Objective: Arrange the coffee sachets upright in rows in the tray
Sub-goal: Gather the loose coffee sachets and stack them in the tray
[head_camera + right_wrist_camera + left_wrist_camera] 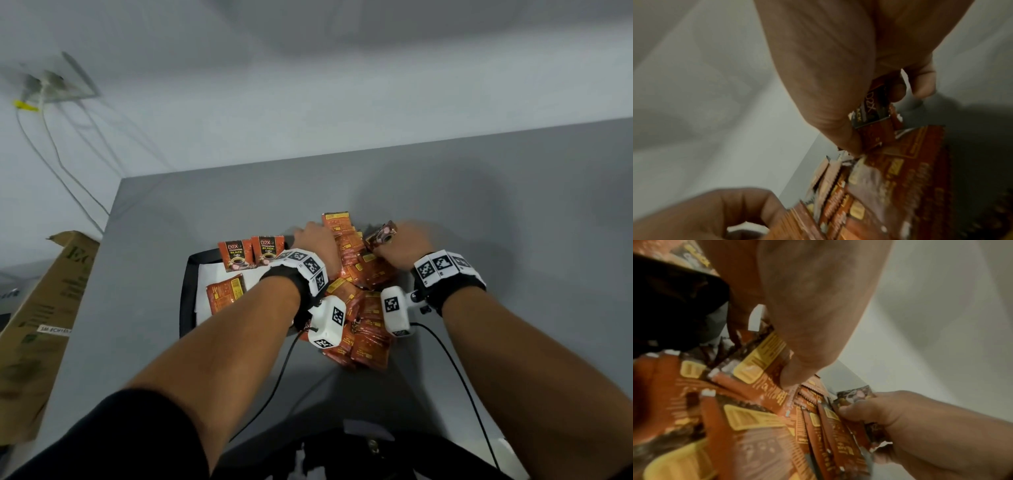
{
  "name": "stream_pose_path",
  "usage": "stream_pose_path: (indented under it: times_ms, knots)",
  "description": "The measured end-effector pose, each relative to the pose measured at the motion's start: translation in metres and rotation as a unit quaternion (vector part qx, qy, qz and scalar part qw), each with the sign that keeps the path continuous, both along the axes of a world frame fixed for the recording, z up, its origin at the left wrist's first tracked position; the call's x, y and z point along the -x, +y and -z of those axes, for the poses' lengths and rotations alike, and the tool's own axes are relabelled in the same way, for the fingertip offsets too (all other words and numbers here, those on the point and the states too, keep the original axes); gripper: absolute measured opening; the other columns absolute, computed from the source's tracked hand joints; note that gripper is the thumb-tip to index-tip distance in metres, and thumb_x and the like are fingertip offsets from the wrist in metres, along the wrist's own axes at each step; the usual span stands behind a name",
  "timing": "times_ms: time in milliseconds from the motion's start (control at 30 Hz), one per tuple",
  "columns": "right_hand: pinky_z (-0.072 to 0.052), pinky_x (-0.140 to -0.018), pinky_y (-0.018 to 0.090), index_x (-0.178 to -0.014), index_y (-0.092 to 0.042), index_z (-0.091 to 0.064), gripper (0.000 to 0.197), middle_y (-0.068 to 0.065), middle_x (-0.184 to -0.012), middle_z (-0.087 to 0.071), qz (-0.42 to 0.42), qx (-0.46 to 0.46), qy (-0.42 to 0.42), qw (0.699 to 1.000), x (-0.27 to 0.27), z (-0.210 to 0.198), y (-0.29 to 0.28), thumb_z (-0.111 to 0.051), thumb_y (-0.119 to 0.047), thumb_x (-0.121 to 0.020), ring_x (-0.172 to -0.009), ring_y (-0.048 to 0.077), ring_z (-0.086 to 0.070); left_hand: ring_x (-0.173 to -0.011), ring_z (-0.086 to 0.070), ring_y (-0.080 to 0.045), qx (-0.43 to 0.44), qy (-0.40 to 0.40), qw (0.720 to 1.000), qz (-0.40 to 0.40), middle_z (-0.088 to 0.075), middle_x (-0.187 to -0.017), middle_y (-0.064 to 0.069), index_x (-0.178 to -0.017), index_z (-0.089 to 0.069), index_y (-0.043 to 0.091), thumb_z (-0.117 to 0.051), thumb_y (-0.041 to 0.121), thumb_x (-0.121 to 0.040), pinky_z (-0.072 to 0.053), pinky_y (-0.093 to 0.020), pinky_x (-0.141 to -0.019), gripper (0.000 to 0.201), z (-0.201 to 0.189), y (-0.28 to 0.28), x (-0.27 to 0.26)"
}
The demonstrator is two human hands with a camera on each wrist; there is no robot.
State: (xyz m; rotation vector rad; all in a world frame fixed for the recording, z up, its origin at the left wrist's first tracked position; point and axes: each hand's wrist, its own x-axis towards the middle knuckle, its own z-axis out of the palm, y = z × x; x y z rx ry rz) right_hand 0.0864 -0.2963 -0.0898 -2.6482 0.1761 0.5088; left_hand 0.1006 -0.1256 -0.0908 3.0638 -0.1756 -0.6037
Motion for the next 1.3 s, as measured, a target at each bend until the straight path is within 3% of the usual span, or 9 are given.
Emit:
stream_pose_path:
  times_ms: [200,367,467,533,667,833,1067,1200,1300]
  knots:
    - [-0.053,-0.084,0.038,-0.098,-0.012,-0.067,0.043,0.009,-0.101,-0.068,0.019,0.068,0.009,0.997,-0.006,0.015,0.002,-0.069,-0.049,-0.076,-0.092,0.029,-0.063,-0.09,-0.063,-0.026,0.095,0.0,0.995,0.011,-0.059,-0.1,-0.008,-0.111,-0.057,0.008,-0.063,0.012,-0.086,-0.052,-0.032,-0.062,0.026,-0.026,0.006,0.004]
    - [-0.047,-0.074,0.031,-0.111,-0.004,-0.062,0.048,0.012,-0.106,-0.066,0.049,0.015,0.01,0.999,-0.005,0.012,-0.002,-0.082,-0.032,-0.077,-0.091,0.026,-0.063,-0.074,-0.067,-0.019,0.189,0.007,0.979,-0.08,-0.063,-0.077,-0.002,-0.092,-0.063,0.007,-0.07,0.018,-0.086,-0.038,-0.022,-0.045,0.014,-0.052,0.005,-0.014]
    - [-0.048,-0.075,0.031,-0.104,-0.007,-0.064,0.03,0.01,-0.101,-0.066,0.04,-0.047,-0.029,0.998,-0.001,0.004,-0.009,-0.077,-0.022,-0.082,-0.089,0.025,-0.062,-0.058,-0.053,-0.018,0.175,0.016,0.981,-0.081,-0.051,-0.061,-0.002,-0.064,-0.053,0.008,-0.058,0.017,-0.094,-0.034,-0.022,-0.042,0.031,-0.054,0.002,-0.027]
    - [-0.043,-0.062,0.026,-0.088,-0.012,-0.066,0.011,0.007,-0.088,-0.068,0.052,-0.073,-0.044,0.995,0.003,-0.005,-0.014,-0.07,-0.022,-0.086,-0.08,0.024,-0.063,-0.053,-0.046,-0.016,0.182,0.041,0.977,-0.104,-0.049,-0.06,-0.001,-0.061,-0.048,0.011,-0.051,0.014,-0.096,-0.031,-0.024,-0.041,0.035,-0.052,-0.001,-0.031]
    - [-0.052,-0.065,0.031,-0.072,-0.015,-0.065,0.018,0.005,-0.07,-0.069,0.074,-0.161,-0.037,0.983,0.017,-0.025,-0.017,-0.066,-0.023,-0.088,-0.069,0.022,-0.068,-0.068,-0.061,-0.024,0.17,0.079,0.977,-0.104,-0.068,-0.082,-0.01,-0.066,-0.057,0.017,-0.052,0.019,-0.095,-0.046,-0.028,-0.052,0.029,-0.04,-0.012,-0.038]
    - [-0.052,-0.07,0.028,-0.096,-0.02,-0.072,0.016,-0.004,-0.085,-0.071,0.101,-0.216,0.042,0.97,0.035,-0.012,-0.007,-0.077,-0.028,-0.082,-0.08,0.013,-0.066,-0.101,-0.064,-0.033,0.143,0.062,0.983,-0.095,-0.068,-0.107,-0.015,-0.077,-0.06,0.015,-0.058,0.02,-0.089,-0.054,-0.037,-0.08,0.014,-0.028,-0.025,-0.044]
    - [-0.044,-0.071,0.029,-0.091,-0.014,-0.059,0.004,0.005,-0.091,-0.063,0.014,-0.043,0.046,0.998,0.043,-0.005,0.013,-0.06,-0.017,-0.094,-0.089,0.025,-0.065,-0.07,-0.061,-0.022,0.112,0.068,0.991,-0.026,-0.062,-0.081,-0.001,-0.073,-0.061,0.017,-0.061,0.036,-0.078,-0.044,-0.025,-0.054,0.02,-0.026,-0.039,-0.047]
    - [-0.044,-0.091,0.039,-0.118,-0.011,-0.049,0.033,0.011,-0.121,-0.052,0.009,-0.008,0.056,0.998,0.046,0.002,0.017,-0.064,-0.024,-0.091,-0.117,0.031,-0.052,-0.102,-0.057,-0.028,0.087,0.072,0.994,-0.004,-0.06,-0.1,-0.004,-0.074,-0.05,0.016,-0.056,0.043,-0.087,-0.046,-0.038,-0.093,0.031,-0.019,-0.047,-0.047]
    - [-0.042,-0.091,0.038,-0.121,-0.008,-0.046,0.04,0.015,-0.125,-0.05,0.044,-0.014,0.063,0.997,0.046,0.004,0.019,-0.062,-0.028,-0.09,-0.118,0.033,-0.051,-0.11,-0.054,-0.033,0.077,0.067,0.995,-0.007,-0.058,-0.109,-0.008,-0.079,-0.044,0.019,-0.058,0.049,-0.082,-0.048,-0.044,-0.095,0.033,-0.016,-0.048,-0.05]
